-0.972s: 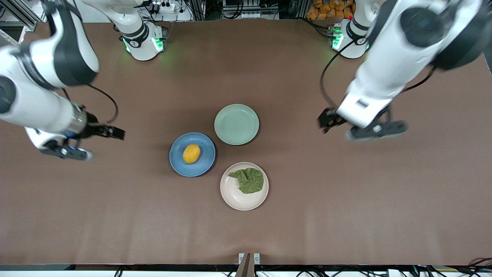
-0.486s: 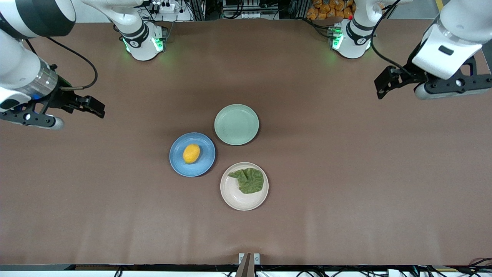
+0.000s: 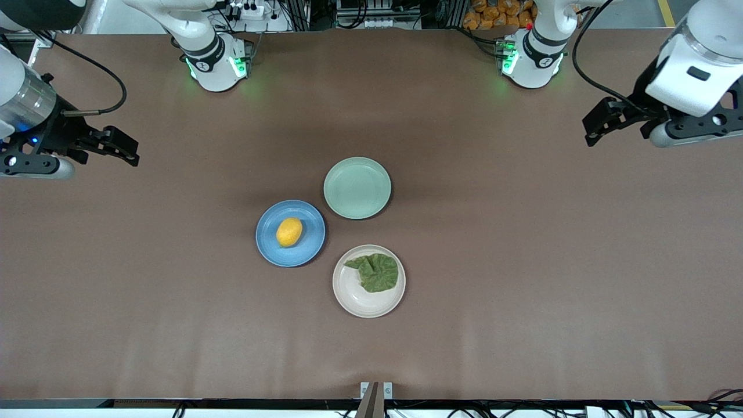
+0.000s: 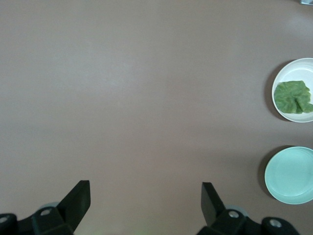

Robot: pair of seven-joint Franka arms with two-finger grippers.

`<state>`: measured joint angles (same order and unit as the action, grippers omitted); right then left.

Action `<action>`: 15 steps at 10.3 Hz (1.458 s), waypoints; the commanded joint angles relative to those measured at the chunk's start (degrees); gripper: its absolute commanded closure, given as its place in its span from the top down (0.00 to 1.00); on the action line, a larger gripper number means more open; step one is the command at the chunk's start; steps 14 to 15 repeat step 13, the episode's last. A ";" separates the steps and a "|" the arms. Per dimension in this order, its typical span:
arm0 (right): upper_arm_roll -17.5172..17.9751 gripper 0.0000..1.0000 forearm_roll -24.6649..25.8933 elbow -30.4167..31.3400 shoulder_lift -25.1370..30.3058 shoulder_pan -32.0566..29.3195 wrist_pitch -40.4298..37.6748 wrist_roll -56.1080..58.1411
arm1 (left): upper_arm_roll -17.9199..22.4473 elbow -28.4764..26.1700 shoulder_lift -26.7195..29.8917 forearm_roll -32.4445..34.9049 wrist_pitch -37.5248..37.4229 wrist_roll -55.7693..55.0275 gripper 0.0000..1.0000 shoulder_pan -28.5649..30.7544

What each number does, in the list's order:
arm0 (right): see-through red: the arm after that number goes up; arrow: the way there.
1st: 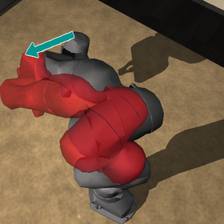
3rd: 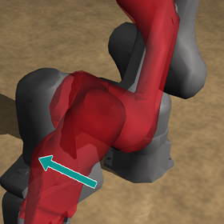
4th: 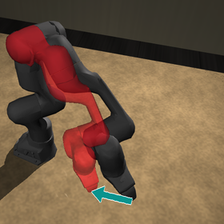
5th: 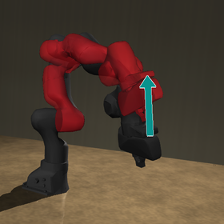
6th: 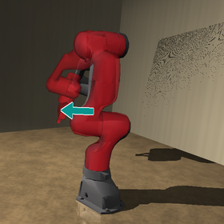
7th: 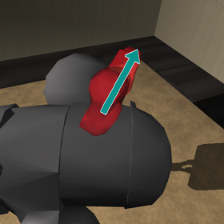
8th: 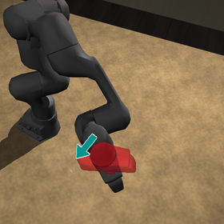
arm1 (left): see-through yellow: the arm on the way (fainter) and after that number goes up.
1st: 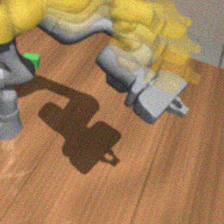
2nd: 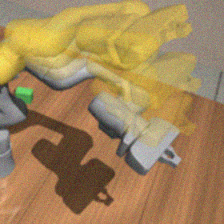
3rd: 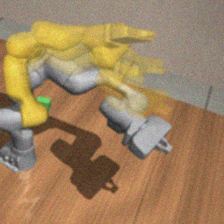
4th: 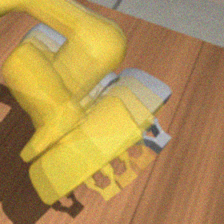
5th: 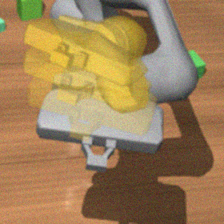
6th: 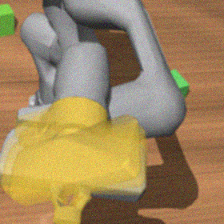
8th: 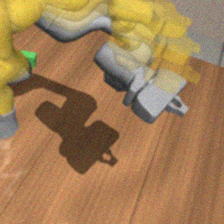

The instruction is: Place lemon and lettuce in plates

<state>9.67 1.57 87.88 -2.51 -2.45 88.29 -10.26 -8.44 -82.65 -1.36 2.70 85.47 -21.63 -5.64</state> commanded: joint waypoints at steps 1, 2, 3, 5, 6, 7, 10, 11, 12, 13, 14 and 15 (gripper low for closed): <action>0.08 1.00 1.07 -2.36 -1.27 -0.27 -0.84 0.33 | -0.96 -0.58 0.57 1.07 0.14 1.76 1.00 1.59; -0.35 1.00 0.46 -2.54 -1.54 -0.19 -0.41 -0.11 | -0.96 -0.49 0.48 1.08 0.14 1.94 1.00 1.68; -0.36 1.00 0.45 -2.71 -1.80 -0.01 -0.40 -0.20 | -0.79 -0.32 0.48 0.99 0.14 3.86 1.00 1.77; -0.36 1.00 -0.07 -2.98 -1.98 -0.01 -0.31 -0.55 | -0.35 -0.06 -0.22 0.29 0.14 9.22 1.00 1.77; -0.27 1.00 -0.07 -3.15 -2.15 0.25 -0.23 -0.55 | -0.26 0.03 -0.22 -0.15 0.14 9.32 1.00 1.86; -0.27 1.00 0.19 -3.41 -2.33 0.69 -0.23 -0.46 | -0.26 0.03 -0.22 -0.76 0.14 9.32 1.00 1.86; -0.18 1.00 0.37 -4.91 -2.94 0.78 -0.49 0.59 | -0.26 0.03 -0.22 -0.85 0.14 9.32 1.00 1.86; -0.27 1.00 0.37 -4.91 -2.94 0.69 -0.49 0.68 | -0.26 0.03 -0.13 -0.77 0.14 9.32 1.00 1.86; -0.35 1.00 0.37 -4.91 -2.94 0.52 -0.66 0.68 | -0.26 0.03 -0.04 -0.85 0.05 9.32 1.00 1.77; -0.36 1.00 0.45 -4.91 -2.86 0.60 -1.01 0.59 | -0.35 0.03 0.04 -1.20 0.05 9.32 1.00 1.86; -0.36 1.00 0.45 -4.91 -2.86 0.60 -1.01 0.59 | -0.35 0.03 0.04 -1.20 0.05 9.32 1.00 1.86; -0.36 1.00 0.45 -4.91 -2.86 0.60 -1.01 0.59 | -0.35 0.03 0.04 -1.20 0.05 9.32 1.00 1.86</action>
